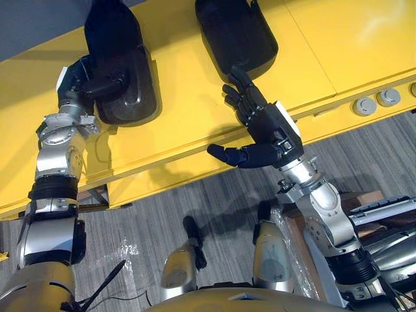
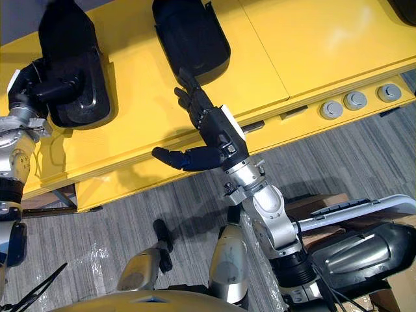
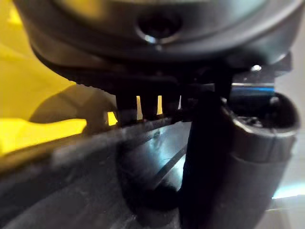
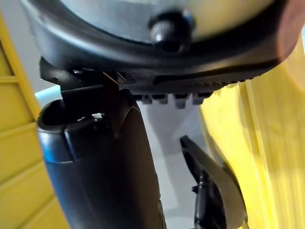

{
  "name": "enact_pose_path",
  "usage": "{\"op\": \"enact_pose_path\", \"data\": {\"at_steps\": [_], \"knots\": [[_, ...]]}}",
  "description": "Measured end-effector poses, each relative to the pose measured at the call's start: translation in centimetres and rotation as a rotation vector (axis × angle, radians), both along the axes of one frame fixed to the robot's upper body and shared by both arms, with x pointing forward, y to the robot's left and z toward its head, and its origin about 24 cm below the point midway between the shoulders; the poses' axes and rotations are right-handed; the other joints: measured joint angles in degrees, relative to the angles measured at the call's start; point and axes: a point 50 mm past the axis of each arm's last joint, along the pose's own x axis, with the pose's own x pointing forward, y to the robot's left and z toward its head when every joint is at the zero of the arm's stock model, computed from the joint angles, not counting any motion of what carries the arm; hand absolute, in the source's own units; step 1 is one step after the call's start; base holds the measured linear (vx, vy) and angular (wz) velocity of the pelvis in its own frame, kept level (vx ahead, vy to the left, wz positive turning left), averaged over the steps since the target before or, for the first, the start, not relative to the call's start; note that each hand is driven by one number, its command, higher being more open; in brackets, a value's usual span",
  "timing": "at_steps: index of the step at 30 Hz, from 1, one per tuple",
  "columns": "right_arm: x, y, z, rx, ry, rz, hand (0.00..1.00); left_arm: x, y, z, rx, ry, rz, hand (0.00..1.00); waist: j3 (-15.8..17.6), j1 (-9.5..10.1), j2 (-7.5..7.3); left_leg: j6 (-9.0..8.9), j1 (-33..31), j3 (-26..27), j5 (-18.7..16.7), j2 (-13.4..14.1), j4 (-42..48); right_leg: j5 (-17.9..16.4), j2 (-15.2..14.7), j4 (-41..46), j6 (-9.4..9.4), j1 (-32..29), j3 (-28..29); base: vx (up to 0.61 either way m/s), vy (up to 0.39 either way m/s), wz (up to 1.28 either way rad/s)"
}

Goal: Walk over and take three plastic housings, then place them on the shelf

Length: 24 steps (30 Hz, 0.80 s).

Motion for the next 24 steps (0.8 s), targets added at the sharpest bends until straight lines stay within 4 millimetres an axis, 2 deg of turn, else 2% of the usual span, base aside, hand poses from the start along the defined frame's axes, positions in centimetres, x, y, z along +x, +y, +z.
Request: {"op": "enact_pose_path", "data": {"at_steps": [10, 13, 19, 20, 21, 24], "knots": [[-0.1, 0.8, -0.3, 0.002, 0.006, -0.012, 1.00, 0.7, -0.2, -0.8, 0.016, 0.102, 0.012, 1.00, -0.4, -0.14, -0.29, -0.50, 2.9, -0.7, -0.5, 0.9, -0.3, 0.8, 1.2, -4.0, 0.35, 5.2, -1.3, 0.01, -0.008, 0.03], [-0.2, 0.8, -0.6, 0.009, 0.019, -0.014, 1.00, 0.7, -0.1, -1.2, -0.006, 0.118, 0.012, 1.00, -1.8, -0.24, -0.64, -0.48, 3.4, -0.4, -0.5, 0.9, -0.9, 1.6, 1.5, -5.6, 0.42, 6.0, -1.3, 0.04, 0.014, -0.04], [-0.3, 1.0, -1.2, 0.034, 0.032, -0.016, 1.00, 0.9, -1.0, -3.7, -0.126, 0.170, 0.021, 1.00, -5.9, -0.09, -2.74, -0.40, 6.2, 0.0, -0.7, 0.8, -2.3, 4.2, 2.3, -12.0, 0.87, 11.0, -2.0, 0.04, 0.017, -0.02], [-0.5, 1.3, -1.7, 0.029, 0.033, -0.020, 1.00, 0.7, -1.4, -4.9, -0.128, 0.182, 0.041, 1.00, -8.1, -0.10, -3.44, -0.38, 6.5, 0.0, -0.7, 0.7, -2.8, 5.2, 2.5, -14.1, 0.96, 12.1, -2.4, 0.04, 0.023, 0.02], [-0.6, 1.5, -2.0, 0.022, 0.039, -0.018, 1.00, 0.7, -1.7, -5.4, -0.133, 0.184, 0.063, 1.00, -8.7, 0.10, -3.87, -0.38, 7.3, 0.1, -0.7, 0.7, -3.1, 5.6, 2.6, -15.2, 1.02, 13.3, -2.5, 0.04, 0.018, 0.02], [-0.6, 1.8, -2.5, 0.041, 0.068, -0.008, 1.00, 0.1, -2.0, -6.5, -0.140, 0.171, 0.113, 1.00, -9.5, 0.20, -4.08, -0.39, 8.2, 0.2, -0.7, 0.7, -3.5, 6.3, 2.9, -16.9, 0.95, 14.7, -2.7, 0.00, -0.001, -0.01]]}}
